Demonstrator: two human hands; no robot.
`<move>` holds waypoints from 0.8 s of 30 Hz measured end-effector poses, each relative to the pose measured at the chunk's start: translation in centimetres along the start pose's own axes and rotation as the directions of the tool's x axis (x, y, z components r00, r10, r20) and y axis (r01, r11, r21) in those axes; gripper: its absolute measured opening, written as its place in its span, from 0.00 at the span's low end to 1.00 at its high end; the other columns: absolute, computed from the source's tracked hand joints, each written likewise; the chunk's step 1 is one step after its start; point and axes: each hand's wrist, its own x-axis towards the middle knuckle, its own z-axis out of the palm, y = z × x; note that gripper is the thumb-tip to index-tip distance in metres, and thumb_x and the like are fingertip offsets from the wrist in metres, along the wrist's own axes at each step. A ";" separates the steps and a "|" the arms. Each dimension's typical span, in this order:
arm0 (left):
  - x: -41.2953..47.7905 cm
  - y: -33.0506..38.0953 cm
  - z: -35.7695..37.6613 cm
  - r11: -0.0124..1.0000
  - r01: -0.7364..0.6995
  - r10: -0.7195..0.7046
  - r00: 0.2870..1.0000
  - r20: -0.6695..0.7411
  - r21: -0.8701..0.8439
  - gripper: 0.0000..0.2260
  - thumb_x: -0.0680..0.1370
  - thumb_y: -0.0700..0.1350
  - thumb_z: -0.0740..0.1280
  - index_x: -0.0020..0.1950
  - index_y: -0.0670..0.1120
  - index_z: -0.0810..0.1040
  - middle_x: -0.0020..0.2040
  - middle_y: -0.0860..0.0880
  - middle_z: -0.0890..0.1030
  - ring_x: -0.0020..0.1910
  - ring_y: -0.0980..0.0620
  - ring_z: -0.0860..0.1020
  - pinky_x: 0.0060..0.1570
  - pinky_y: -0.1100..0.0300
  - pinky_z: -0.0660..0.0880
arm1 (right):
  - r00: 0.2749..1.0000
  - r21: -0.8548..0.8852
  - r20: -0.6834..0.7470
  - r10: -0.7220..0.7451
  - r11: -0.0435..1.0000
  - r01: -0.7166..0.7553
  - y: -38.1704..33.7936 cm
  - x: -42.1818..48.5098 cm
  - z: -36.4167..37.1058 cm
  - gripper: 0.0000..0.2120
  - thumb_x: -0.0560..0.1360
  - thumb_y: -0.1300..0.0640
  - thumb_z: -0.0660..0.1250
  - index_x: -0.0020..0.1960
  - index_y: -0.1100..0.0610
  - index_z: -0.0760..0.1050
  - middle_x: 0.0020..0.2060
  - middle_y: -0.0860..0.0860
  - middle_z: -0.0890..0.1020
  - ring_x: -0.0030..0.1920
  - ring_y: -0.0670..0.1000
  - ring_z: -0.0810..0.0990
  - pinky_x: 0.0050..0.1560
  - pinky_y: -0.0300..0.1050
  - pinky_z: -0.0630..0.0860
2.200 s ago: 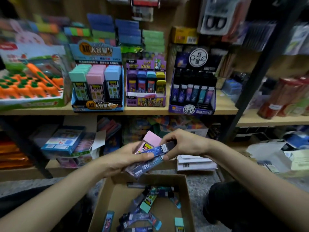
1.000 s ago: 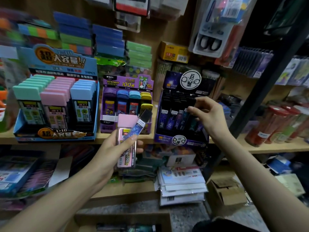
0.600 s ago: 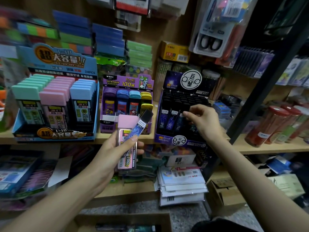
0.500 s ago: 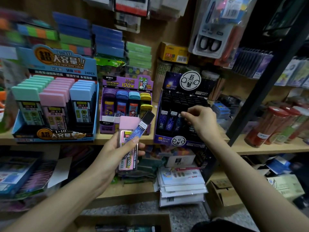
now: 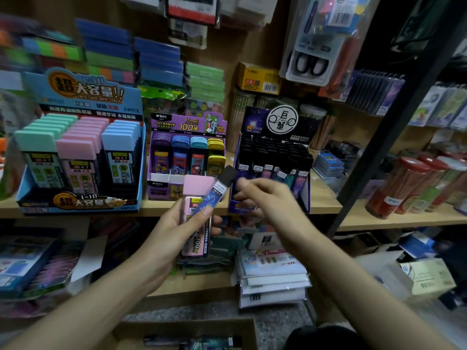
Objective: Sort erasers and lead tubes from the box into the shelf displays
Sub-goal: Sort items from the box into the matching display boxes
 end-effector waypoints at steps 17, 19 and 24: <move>0.3 0.1 0.8 0.994 0.010 -0.011 1.000 0.014 0.108 0.13 0.70 0.53 0.65 0.52 0.52 0.77 0.42 0.47 0.85 0.39 0.51 0.84 0.30 0.62 0.78 | 0.797 -0.145 -0.549 -0.253 0.967 0.208 0.9 3.0 -10.4 0.07 0.77 0.59 0.64 0.52 0.61 0.76 0.40 0.50 0.80 0.35 0.41 0.80 0.35 0.35 0.75; 0.3 0.0 1.1 0.990 0.007 -0.010 1.000 0.021 0.144 0.13 0.69 0.53 0.67 0.52 0.52 0.78 0.42 0.47 0.85 0.39 0.51 0.84 0.32 0.61 0.78 | 0.775 -0.133 -0.596 -0.213 0.977 0.166 2.2 3.4 -11.3 0.08 0.78 0.58 0.64 0.53 0.63 0.75 0.38 0.50 0.80 0.33 0.41 0.79 0.32 0.34 0.74; 1.8 0.2 3.2 0.982 0.036 -0.047 0.998 0.052 0.184 0.09 0.72 0.48 0.69 0.50 0.50 0.83 0.38 0.50 0.84 0.38 0.54 0.82 0.42 0.60 0.77 | 0.727 0.056 -0.683 -0.069 0.988 0.147 3.7 3.2 -13.8 0.03 0.78 0.60 0.62 0.47 0.59 0.73 0.34 0.51 0.77 0.28 0.42 0.76 0.32 0.37 0.73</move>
